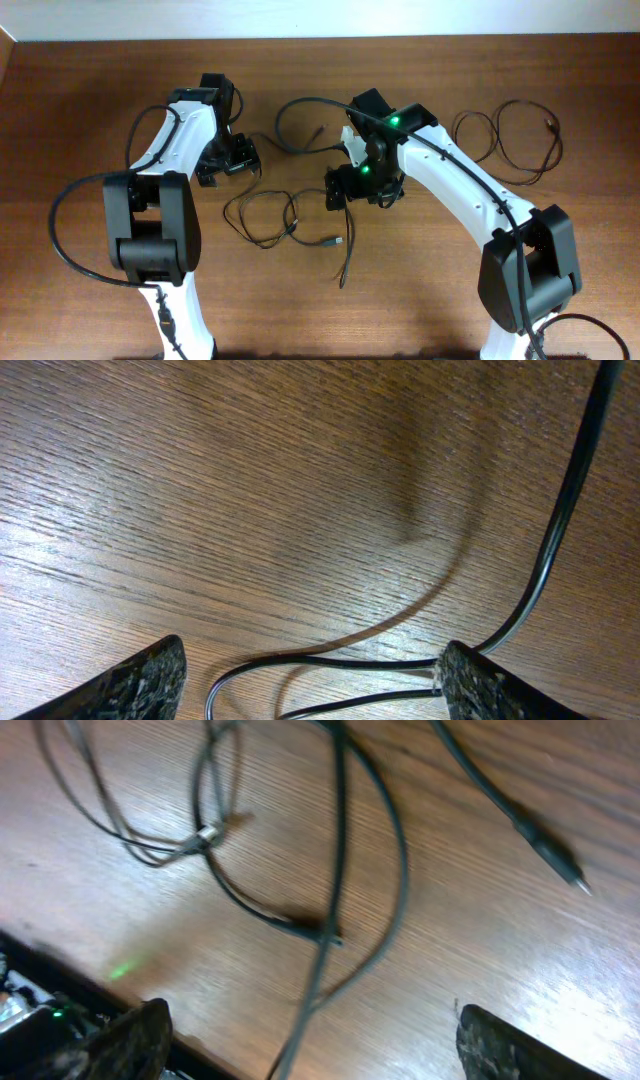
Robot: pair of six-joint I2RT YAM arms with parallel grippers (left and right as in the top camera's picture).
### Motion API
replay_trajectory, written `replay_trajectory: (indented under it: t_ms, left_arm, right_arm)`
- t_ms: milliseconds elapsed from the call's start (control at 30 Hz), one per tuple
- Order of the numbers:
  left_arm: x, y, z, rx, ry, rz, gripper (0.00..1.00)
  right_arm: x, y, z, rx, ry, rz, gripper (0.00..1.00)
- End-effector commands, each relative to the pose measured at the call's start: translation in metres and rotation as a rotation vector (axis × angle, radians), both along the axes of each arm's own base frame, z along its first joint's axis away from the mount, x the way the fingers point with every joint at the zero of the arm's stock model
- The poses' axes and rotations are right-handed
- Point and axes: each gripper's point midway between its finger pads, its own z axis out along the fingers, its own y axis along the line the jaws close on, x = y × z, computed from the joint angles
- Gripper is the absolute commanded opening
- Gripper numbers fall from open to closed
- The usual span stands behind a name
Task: Untangle cables
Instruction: 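Move the right gripper up-left and lower it onto the remaining cables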
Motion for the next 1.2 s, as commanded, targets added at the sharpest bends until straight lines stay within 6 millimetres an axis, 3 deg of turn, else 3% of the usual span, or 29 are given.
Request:
replay_trajectory:
  t_ms: [0,67,100,167,200,333,433,600,733,800,867,1000,1167]
  left_arm:
    - [-0.001,-0.003,-0.002,-0.01,0.002,0.013,0.82]
    - [0.0,-0.004,-0.002,-0.01,0.0,0.011,0.86]
    - [0.0,-0.004,-0.002,-0.01,0.0,0.011,0.86]
    - [0.0,-0.004,-0.002,-0.01,0.0,0.011,0.87]
    - [0.0,-0.004,-0.002,-0.01,0.0,0.011,0.87]
    - [0.0,-0.004,-0.002,-0.01,0.0,0.011,0.87]
    - [0.0,-0.004,-0.002,-0.01,0.0,0.011,0.88]
    - [0.0,-0.004,-0.002,-0.01,0.0,0.011,0.91]
    - [0.0,-0.004,-0.002,-0.01,0.0,0.011,0.91]
    - [0.0,-0.004,-0.002,-0.01,0.0,0.011,0.92]
    - [0.0,-0.004,-0.002,-0.01,0.0,0.011,0.92]
    - [0.0,-0.004,-0.002,-0.01,0.0,0.011,0.92]
    - [0.0,-0.004,-0.002,-0.01,0.0,0.011,0.92]
  right_arm:
    - [0.006,-0.007,0.003,-0.051,-0.055,0.003,0.95]
    - [0.012,-0.008,0.002,-0.064,-0.083,-0.002,0.95]
    - [0.016,-0.006,0.003,-0.056,-0.093,-0.021,0.84]
    - [0.024,0.004,0.005,-0.019,-0.112,-0.063,0.19]
    - [0.027,0.012,0.007,0.001,-0.129,-0.074,0.04]
    - [0.024,0.032,0.005,-0.008,-0.188,-0.031,0.04]
    - [0.033,0.024,-0.006,-0.126,-0.259,-0.077,0.05]
    - [0.075,0.013,-0.006,-0.163,-0.413,-0.146,0.04]
    - [0.089,-0.01,-0.007,-0.171,-0.394,-0.266,0.04]
    - [0.082,-0.019,-0.014,-0.175,-0.33,-0.327,0.04]
    - [0.066,-0.01,-0.02,-0.131,-0.25,-0.301,0.07]
    - [0.025,0.029,-0.023,-0.01,-0.104,-0.206,0.08]
    - [-0.011,0.063,-0.025,-0.022,-0.113,-0.057,0.09]
